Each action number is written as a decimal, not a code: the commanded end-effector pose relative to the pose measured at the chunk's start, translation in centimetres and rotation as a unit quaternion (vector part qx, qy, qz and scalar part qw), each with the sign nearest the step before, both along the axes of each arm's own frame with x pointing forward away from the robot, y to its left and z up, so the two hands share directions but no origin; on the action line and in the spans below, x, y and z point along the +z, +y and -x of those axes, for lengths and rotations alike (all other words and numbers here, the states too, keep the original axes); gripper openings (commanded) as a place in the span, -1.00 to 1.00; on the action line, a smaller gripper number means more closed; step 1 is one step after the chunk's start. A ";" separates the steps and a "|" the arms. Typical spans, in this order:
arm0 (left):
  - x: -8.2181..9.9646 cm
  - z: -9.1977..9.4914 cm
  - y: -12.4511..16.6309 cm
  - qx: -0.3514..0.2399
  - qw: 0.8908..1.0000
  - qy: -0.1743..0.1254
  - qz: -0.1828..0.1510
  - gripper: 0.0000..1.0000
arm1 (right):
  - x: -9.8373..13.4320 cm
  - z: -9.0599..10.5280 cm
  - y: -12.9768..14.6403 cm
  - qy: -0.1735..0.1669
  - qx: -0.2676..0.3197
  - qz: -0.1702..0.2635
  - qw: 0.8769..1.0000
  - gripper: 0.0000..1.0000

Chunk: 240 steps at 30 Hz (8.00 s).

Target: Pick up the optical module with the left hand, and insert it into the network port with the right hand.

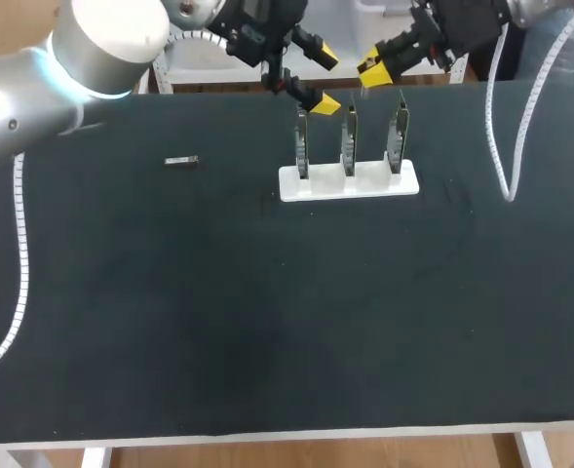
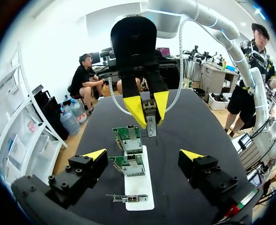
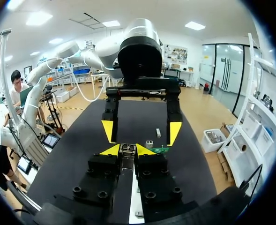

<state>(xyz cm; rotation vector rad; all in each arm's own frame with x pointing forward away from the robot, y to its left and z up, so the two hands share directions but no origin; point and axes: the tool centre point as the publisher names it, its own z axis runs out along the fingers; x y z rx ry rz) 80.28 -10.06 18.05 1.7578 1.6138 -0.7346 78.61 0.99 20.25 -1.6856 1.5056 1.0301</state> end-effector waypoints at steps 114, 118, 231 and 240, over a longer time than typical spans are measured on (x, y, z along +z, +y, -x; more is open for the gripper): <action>0.0 0.1 0.0 0.001 1.000 0.000 -0.001 1.00 | -3.9 -4.4 0.7 0.054 0.033 0.029 0.998 -1.00; 0.0 0.1 0.0 0.001 1.000 0.000 -0.001 1.00 | -4.1 -4.5 0.9 0.057 0.035 0.031 0.997 -1.00; 0.0 0.1 0.0 0.001 1.000 0.000 -0.001 1.00 | -4.7 -4.5 1.1 0.064 0.039 0.043 0.996 -1.00; 0.0 0.1 0.0 0.001 1.000 0.000 -0.001 1.00 | -5.0 -4.7 0.8 0.066 0.038 0.044 0.996 -1.00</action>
